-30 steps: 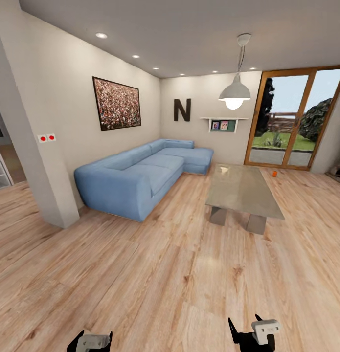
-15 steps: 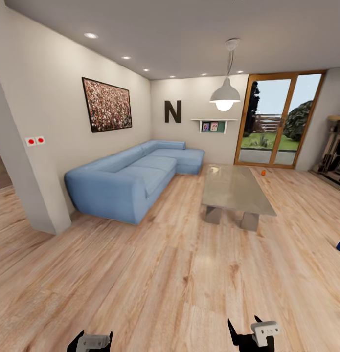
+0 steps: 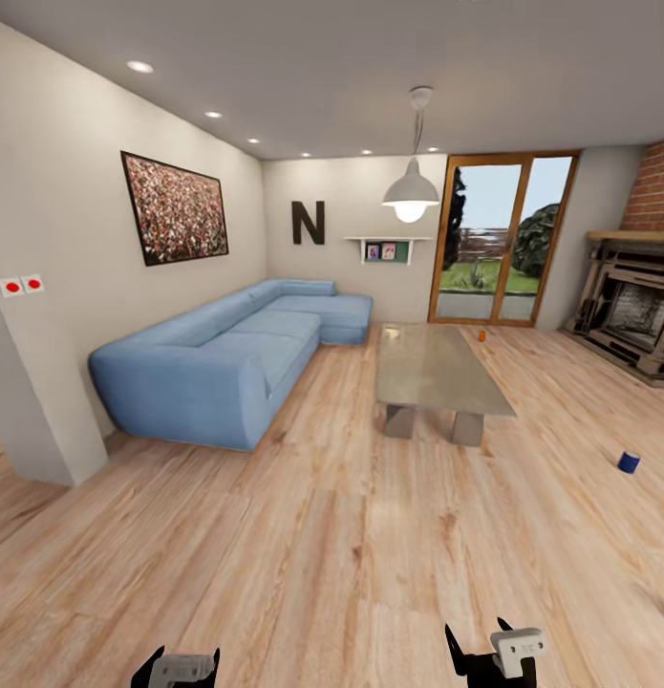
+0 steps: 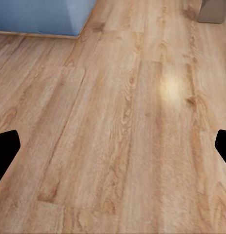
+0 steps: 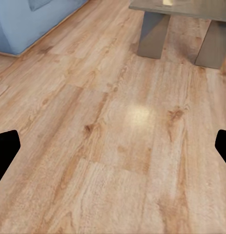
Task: Put the three can of soda from the living room inside the tash can in the kitchen.
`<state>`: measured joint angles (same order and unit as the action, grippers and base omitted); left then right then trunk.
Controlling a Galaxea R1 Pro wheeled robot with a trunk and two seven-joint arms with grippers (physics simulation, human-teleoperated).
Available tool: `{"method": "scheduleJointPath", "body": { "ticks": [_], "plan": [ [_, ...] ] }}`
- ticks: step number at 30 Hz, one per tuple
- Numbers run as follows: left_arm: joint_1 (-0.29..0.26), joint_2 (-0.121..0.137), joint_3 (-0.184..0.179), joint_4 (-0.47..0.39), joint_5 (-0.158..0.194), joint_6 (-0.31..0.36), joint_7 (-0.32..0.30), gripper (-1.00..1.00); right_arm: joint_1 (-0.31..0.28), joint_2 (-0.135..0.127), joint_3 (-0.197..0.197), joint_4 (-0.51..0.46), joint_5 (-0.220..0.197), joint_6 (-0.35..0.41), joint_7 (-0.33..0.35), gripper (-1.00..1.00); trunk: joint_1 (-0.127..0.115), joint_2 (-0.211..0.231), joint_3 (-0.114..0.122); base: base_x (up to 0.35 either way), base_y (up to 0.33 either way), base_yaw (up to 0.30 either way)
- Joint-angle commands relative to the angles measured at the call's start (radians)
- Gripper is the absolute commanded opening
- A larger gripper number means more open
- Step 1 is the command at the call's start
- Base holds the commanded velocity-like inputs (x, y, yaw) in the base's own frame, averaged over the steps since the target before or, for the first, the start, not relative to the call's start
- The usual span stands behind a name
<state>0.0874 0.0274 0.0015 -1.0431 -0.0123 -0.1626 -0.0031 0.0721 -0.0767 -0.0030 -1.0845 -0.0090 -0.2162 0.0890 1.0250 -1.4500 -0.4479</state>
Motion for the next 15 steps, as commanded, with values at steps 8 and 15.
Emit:
{"method": "scheduleJointPath", "body": {
  "ticks": [8, 15],
  "plan": [
    [0.000, 0.000, 0.000, 0.000, 0.000, -0.001, 0.001, 1.00, 0.000, 0.000, 0.000, 0.000, 0.007, 0.000, 0.001, 1.00, 0.000, 0.000, 0.003, 0.047, 0.135, -0.105],
    [0.000, 0.000, 0.000, 0.000, 0.000, -0.002, 0.002, 1.00, 0.000, 0.000, 0.001, 0.000, 0.007, 0.000, 0.002, 1.00, 0.000, 0.000, 0.004, 0.006, 0.016, -0.012]
  ]
}}
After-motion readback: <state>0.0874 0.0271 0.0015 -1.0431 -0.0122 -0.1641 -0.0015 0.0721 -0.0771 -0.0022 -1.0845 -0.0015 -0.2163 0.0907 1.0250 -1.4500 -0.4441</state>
